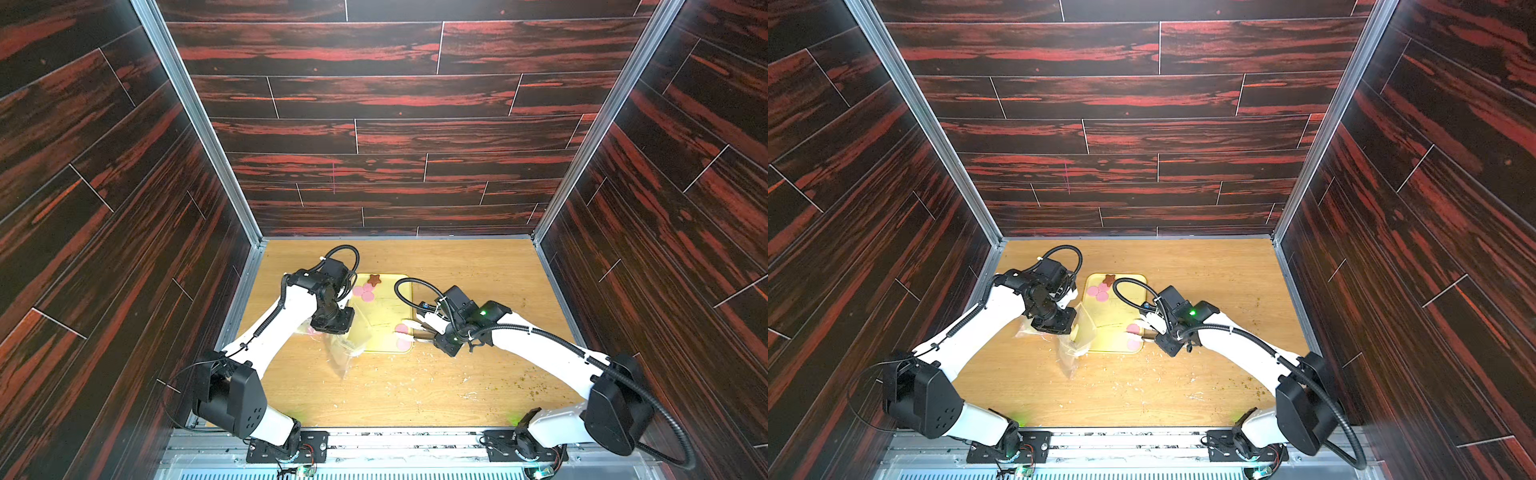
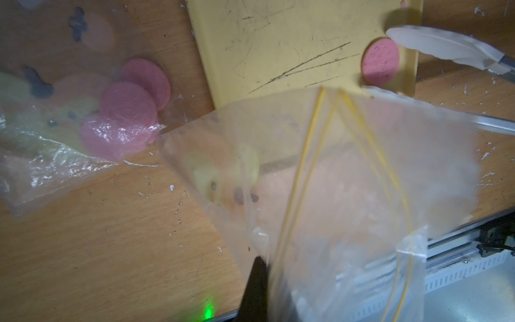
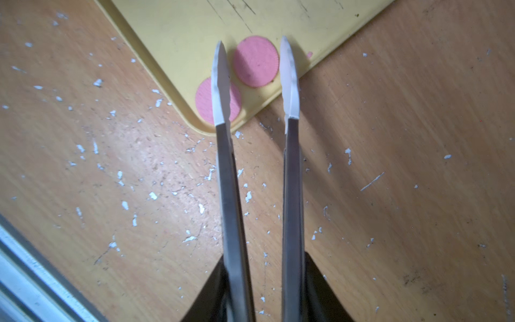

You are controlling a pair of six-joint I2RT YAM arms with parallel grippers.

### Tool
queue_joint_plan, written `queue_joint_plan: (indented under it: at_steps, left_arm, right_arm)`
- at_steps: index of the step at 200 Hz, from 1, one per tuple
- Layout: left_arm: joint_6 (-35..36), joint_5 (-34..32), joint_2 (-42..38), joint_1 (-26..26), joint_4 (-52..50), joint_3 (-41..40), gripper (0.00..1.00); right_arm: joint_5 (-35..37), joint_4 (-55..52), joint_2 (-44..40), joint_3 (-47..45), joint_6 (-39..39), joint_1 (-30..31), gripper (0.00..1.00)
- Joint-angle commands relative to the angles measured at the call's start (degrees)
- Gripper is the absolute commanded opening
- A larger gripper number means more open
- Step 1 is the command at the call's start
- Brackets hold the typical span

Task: Put the cookies into a resealable bag to prevent moisture
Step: Pick up the cookie from the tray.

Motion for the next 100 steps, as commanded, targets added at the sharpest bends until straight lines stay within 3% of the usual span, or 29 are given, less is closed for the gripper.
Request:
queue_joint_plan:
  at_steps: [1, 100]
  left_arm:
    - [1.07, 0.66, -0.93, 0.3, -1.2, 0.03, 0.0]
    - [1.08, 0.97, -1.05, 0.24, -1.49, -0.22, 0.0]
  right_arm:
    - [-0.55, -0.8, 1.99, 2.14, -1.04, 0.38, 0.39]
    - [0.71, -0.56, 2.72, 3.98, -1.03, 0.93, 0.35]
